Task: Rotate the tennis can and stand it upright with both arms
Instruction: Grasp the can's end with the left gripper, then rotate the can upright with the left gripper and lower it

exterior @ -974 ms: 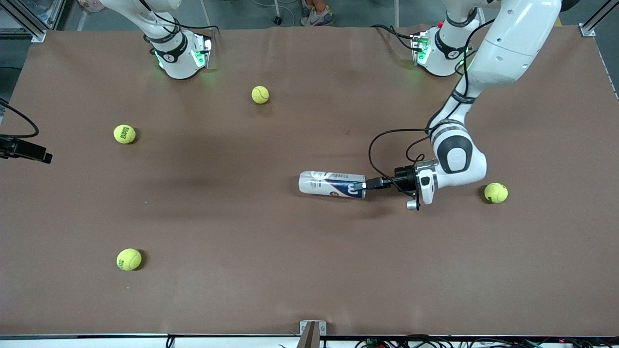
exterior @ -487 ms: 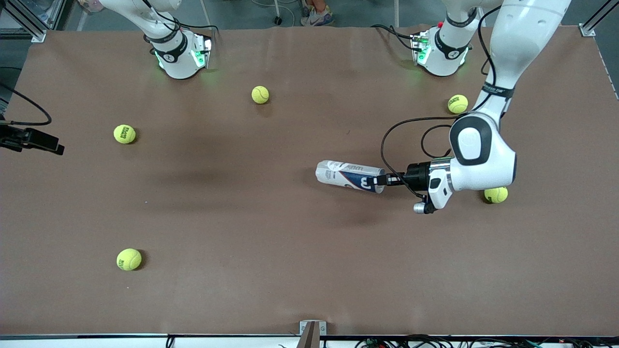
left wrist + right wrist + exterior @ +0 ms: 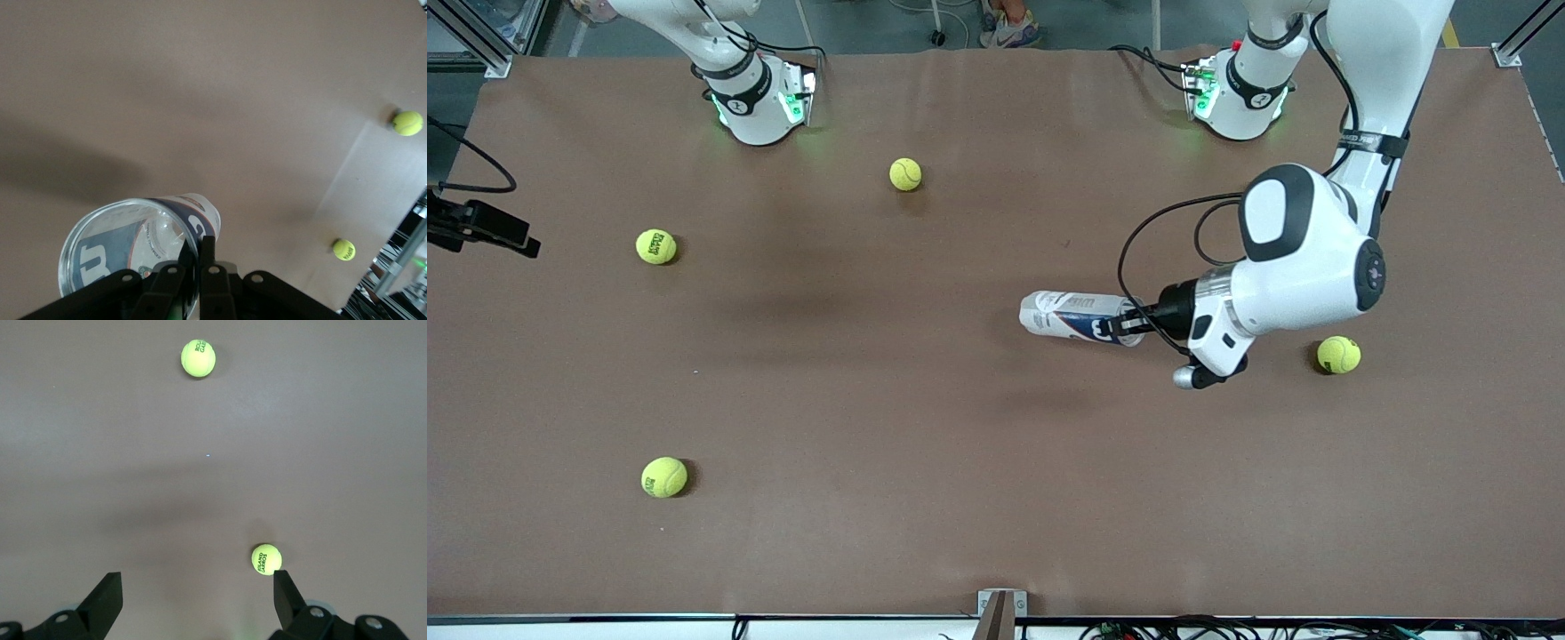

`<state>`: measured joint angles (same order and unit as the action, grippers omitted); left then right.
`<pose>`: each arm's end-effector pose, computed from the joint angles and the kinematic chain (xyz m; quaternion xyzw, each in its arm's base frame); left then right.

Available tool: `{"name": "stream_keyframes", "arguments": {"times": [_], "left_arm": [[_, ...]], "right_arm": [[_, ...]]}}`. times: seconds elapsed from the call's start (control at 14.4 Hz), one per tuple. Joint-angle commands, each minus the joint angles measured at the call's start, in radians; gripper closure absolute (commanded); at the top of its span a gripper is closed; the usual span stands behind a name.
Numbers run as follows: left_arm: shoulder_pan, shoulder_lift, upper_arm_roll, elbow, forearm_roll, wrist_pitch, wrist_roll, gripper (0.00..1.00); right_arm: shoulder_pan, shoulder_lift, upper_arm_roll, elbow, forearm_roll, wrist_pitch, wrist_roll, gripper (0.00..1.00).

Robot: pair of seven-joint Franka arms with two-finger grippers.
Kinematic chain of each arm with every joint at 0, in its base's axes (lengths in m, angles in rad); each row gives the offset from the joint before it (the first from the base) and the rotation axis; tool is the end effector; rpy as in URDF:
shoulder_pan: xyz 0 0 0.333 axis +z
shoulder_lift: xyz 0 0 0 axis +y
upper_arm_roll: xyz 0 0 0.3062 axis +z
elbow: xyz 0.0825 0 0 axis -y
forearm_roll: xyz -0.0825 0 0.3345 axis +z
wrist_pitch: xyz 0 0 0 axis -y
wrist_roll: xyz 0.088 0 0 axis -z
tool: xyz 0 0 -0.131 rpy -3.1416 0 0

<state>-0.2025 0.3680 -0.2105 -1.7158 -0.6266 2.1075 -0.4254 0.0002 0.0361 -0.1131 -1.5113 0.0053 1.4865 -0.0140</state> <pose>0.5537 -0.2724 0.3865 0.9384 0.1662 -0.1131 0.2811 0.5028 -0.0552 0.5903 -0.9983 0.0493 0.0302 0.0025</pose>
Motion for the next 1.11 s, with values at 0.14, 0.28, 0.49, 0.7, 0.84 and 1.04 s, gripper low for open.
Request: {"name": "stream_keyframes", "arguments": {"times": [0.14, 0.28, 0.49, 0.7, 0.84, 1.04], "left_arm": [[-0.139, 0.011, -0.006, 0.126, 0.334, -0.056, -0.377, 1.0], [-0.216, 0.026, -0.004, 0.174, 0.483, -0.095, -0.52, 1.0], [-0.323, 0.072, 0.0, 0.223, 0.678, -0.119, -0.685, 1.0], [-0.431, 0.156, 0.008, 0.307, 0.85, -0.188, -0.821, 1.0], [-0.478, 0.205, 0.01, 0.343, 0.918, -0.199, -0.866, 1.0], [-0.544, 0.246, 0.032, 0.355, 0.969, -0.199, -0.92, 1.0]], "right_arm": [[0.0, -0.114, -0.007, -0.081, 0.005, -0.022, -0.01, 0.0], [0.006, -0.146, 0.0, -0.122, -0.002, -0.009, -0.012, 0.0], [0.003, -0.156, 0.009, -0.136, -0.013, -0.006, -0.015, 0.0], [0.003, -0.159, 0.012, -0.136, -0.025, -0.008, -0.018, 0.0], [0.001, -0.16, 0.012, -0.136, -0.033, -0.008, -0.023, 0.0], [0.012, -0.163, 0.012, -0.135, -0.033, -0.008, -0.024, 0.0]]}}
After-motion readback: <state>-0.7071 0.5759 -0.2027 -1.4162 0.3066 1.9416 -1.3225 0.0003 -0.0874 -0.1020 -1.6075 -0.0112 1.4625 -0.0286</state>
